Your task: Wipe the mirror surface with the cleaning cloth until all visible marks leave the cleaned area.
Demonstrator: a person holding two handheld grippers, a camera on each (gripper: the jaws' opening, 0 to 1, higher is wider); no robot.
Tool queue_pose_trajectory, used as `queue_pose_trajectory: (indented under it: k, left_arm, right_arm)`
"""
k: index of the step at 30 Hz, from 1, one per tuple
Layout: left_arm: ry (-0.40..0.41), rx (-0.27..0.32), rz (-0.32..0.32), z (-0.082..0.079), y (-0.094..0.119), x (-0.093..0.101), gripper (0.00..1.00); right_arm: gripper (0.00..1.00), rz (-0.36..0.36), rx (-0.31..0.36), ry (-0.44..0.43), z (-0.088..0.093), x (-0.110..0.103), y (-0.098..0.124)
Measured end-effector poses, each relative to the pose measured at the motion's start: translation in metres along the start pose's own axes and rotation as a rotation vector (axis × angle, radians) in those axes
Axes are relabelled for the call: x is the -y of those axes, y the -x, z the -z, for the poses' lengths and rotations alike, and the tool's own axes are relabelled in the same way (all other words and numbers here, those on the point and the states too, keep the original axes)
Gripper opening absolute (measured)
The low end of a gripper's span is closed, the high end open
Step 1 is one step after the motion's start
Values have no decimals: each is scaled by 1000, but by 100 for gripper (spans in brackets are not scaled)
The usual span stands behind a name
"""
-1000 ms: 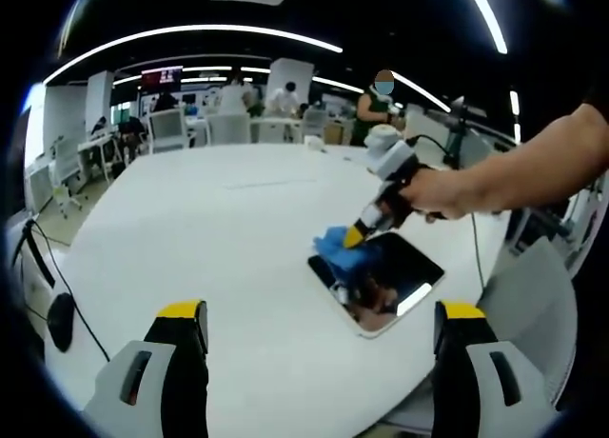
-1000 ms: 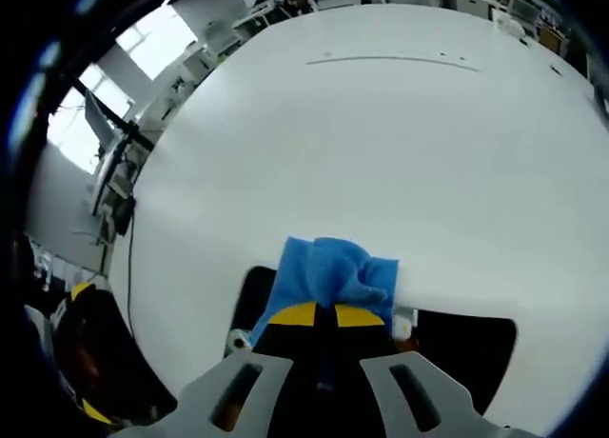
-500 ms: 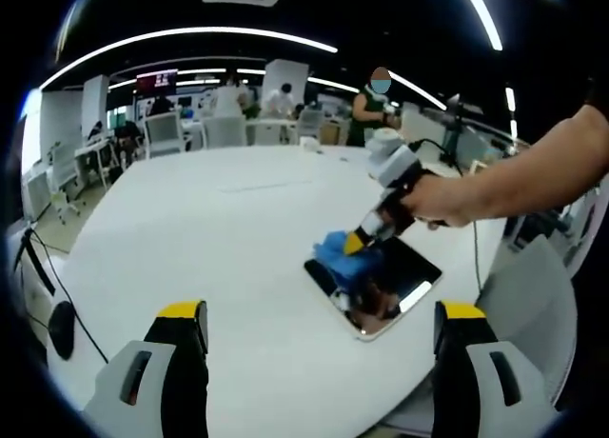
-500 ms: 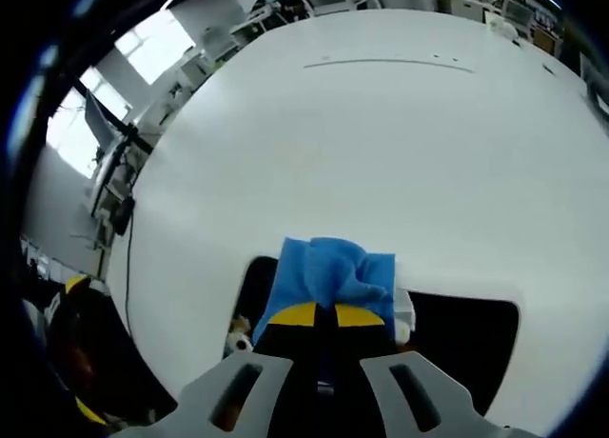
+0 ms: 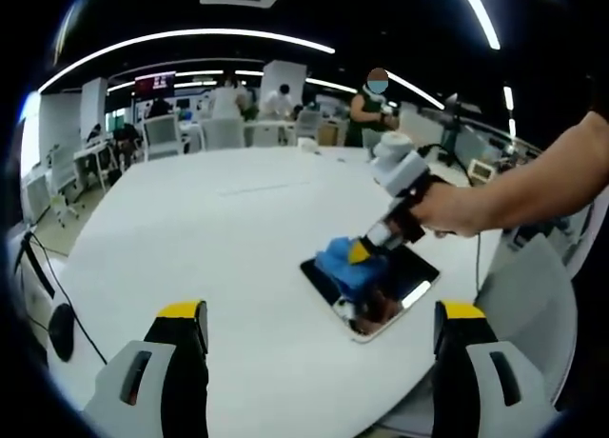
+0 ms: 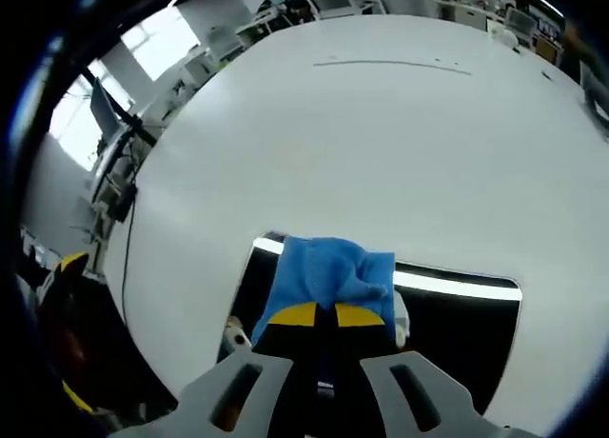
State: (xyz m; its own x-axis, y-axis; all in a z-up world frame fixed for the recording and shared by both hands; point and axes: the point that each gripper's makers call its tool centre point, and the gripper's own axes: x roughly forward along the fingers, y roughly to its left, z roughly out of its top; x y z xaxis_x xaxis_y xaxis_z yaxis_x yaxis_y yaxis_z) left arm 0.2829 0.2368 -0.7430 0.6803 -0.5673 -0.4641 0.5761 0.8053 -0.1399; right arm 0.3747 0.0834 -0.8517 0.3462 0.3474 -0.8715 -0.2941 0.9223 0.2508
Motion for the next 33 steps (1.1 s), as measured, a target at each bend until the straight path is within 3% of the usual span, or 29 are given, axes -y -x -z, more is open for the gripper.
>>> queue_pose_trajectory:
  k: [12, 33]
  left_arm:
    - [-28, -2, 1, -3, -2, 4, 99]
    - [-26, -1, 23, -7, -13, 9, 99]
  right_arm:
    - [0, -26, 3, -34, 16, -5, 7]
    - [0, -61, 6, -19, 44, -18, 17]
